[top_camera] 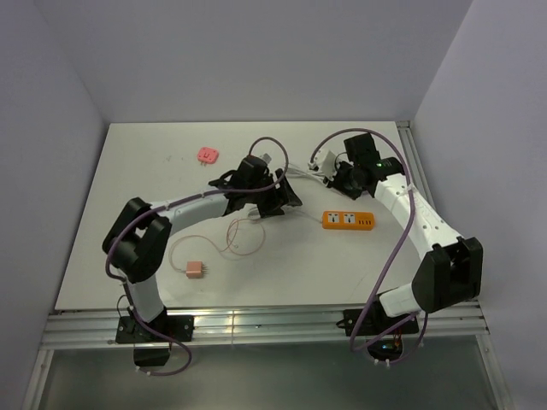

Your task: Insert the plug

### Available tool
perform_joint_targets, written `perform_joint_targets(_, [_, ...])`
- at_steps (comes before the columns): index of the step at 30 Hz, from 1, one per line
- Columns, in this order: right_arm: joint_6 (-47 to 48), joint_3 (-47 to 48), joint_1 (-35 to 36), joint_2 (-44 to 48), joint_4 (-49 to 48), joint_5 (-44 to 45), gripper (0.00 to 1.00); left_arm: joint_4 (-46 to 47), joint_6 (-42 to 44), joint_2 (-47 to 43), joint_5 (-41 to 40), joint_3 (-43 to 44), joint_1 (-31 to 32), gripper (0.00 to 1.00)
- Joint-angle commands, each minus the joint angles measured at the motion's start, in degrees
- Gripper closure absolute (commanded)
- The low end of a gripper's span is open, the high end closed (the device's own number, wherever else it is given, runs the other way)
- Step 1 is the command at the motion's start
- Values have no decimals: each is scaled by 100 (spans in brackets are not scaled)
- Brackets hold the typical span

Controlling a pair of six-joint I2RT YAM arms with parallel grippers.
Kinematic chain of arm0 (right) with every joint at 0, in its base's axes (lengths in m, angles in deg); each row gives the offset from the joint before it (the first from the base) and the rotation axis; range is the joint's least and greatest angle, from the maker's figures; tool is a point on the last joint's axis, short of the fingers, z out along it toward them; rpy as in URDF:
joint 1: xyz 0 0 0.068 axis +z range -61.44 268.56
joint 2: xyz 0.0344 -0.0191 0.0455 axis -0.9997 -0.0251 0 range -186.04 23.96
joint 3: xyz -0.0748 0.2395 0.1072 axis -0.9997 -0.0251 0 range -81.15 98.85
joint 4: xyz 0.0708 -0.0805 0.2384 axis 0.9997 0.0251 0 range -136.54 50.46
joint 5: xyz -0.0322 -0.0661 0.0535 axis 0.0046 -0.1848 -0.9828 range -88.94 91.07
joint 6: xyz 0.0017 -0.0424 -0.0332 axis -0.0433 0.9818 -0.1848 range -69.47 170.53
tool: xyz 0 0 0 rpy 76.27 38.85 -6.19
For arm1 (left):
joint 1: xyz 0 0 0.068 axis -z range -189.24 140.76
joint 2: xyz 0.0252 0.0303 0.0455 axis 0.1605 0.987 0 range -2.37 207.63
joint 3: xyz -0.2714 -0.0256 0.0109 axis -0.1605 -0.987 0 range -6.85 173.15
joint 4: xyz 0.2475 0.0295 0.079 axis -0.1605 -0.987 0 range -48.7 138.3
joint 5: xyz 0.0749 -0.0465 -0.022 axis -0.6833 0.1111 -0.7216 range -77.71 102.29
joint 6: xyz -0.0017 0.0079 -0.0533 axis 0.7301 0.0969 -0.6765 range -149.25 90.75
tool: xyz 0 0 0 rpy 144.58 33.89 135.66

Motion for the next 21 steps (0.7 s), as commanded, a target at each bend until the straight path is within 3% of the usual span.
perform_joint_targets(1, [225, 405, 5, -170, 191, -278, 100, -664, -398, 254, -222, 624, 165, 25])
perform_joint_targets(3, [356, 414, -21, -232, 271, -446, 100, -902, -662, 482, -249, 843, 165, 30])
perform_joint_targets(9, [366, 247, -30, -251, 175, -446, 100, -1491, -1057, 782, -723, 1143, 209, 29])
perform_joint_targets(13, [340, 167, -30, -101, 86, -543, 100, -1097, -1348, 844, -908, 915, 209, 28])
perform_joint_targets(21, [392, 177, -13, -162, 262, -622, 100, -1289, -1533, 1625, -1013, 1582, 165, 29])
